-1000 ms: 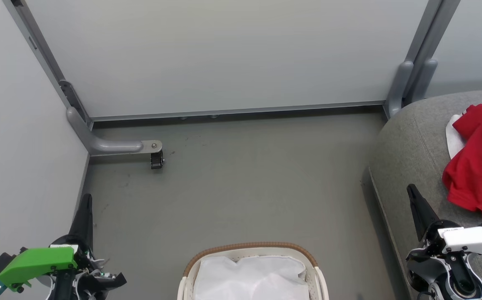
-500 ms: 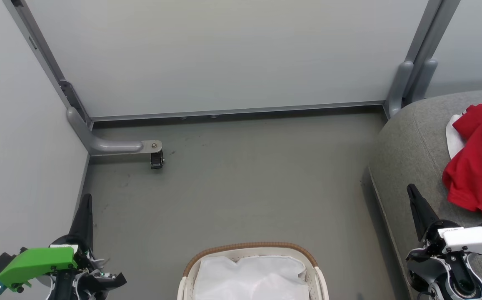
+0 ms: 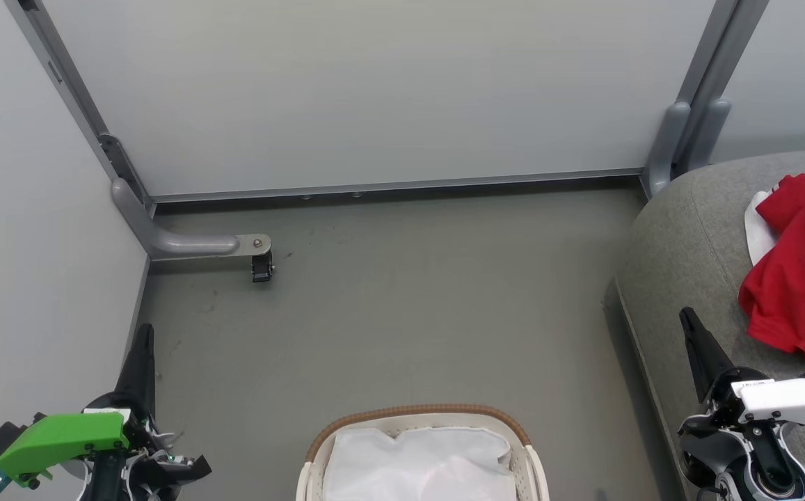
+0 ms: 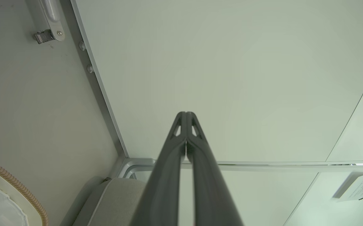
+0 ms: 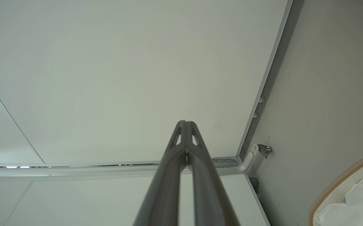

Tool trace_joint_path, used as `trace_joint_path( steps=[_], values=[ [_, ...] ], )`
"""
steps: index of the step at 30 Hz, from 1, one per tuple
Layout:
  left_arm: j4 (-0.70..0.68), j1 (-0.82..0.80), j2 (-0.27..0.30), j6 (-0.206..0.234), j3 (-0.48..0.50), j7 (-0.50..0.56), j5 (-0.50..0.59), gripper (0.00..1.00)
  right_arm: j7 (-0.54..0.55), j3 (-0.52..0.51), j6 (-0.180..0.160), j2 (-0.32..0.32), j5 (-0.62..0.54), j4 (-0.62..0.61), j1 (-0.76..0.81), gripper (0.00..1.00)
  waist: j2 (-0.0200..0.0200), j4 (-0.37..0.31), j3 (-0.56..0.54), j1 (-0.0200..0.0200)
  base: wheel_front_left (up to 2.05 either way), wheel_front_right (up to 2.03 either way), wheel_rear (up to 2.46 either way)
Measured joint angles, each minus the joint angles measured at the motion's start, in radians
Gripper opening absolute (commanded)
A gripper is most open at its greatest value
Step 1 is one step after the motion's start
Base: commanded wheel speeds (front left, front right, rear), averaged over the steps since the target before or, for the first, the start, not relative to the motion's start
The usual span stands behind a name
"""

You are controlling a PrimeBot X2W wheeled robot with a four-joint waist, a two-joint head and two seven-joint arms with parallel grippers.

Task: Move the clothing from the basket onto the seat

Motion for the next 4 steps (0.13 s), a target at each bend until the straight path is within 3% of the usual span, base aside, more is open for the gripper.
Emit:
trace_joint_path(
  steps=[4],
  values=[
    [0.0,0.0,0.0,0.0,0.0,0.0,0.0,0.0,0.0,0.0,0.0,0.0,0.0,0.0,0.0,0.0,0.0,0.0,0.0,0.0,0.0,0.0,0.0]
  ],
)
